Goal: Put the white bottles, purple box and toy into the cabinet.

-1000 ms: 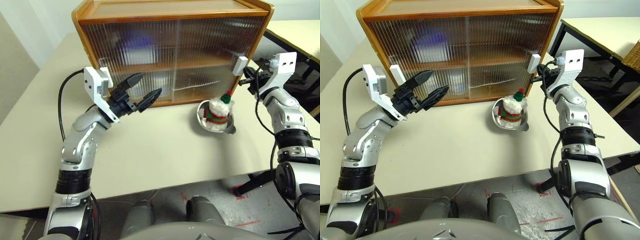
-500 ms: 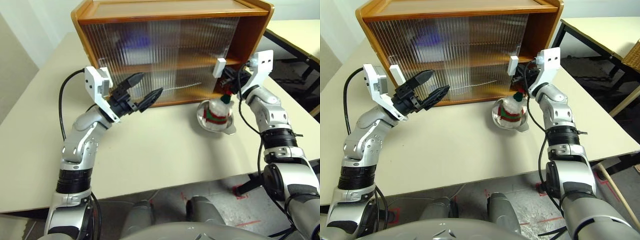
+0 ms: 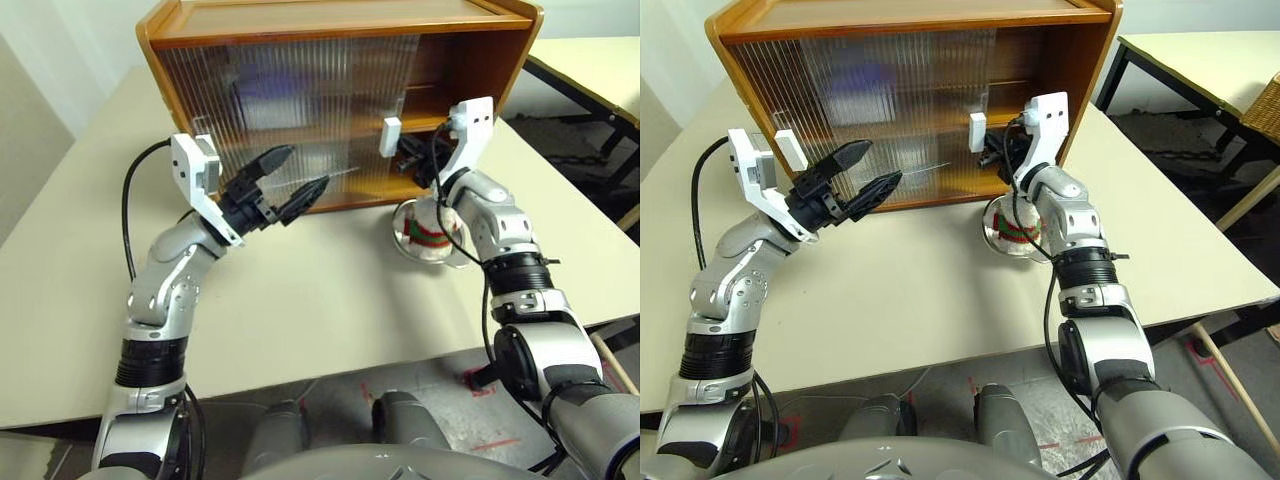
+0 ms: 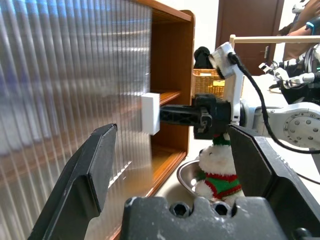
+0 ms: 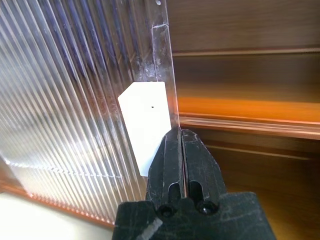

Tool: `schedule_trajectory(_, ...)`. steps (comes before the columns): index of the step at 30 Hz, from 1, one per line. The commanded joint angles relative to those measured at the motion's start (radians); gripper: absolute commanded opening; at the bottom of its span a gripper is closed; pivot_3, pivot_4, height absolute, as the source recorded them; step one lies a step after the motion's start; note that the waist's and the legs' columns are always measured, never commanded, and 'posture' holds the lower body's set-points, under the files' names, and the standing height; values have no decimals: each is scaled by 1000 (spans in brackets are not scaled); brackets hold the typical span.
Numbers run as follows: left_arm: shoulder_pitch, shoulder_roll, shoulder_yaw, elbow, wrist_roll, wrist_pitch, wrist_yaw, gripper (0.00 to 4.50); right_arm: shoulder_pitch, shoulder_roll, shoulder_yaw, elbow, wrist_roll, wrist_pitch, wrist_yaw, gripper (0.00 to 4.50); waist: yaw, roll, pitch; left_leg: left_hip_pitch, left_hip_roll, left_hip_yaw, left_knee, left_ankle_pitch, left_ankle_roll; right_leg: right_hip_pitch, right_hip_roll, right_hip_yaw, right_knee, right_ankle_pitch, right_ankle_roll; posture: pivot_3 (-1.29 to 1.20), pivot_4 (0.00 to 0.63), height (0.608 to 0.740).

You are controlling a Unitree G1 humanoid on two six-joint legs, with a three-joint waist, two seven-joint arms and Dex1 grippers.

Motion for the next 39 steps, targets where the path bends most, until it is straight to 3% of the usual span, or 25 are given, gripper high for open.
schedule_trajectory(1, -6, 0, -8, -6, -5, -4, -8, 4500, -23, 26, 29, -36, 9, 26, 13, 24, -2, 0, 0, 0, 0, 0, 0, 0, 0, 0, 0, 0, 0, 0, 0, -32, 0, 740)
schedule_trajectory(39, -30, -26, -23, 26, 7, -26, -15, 4500, -57, 81, 60, -67, 6, 72, 63, 24, -22, 0, 0, -3, 0, 1, -6, 0, 0, -7, 1, 2, 1, 1, -1, -39, 0, 740)
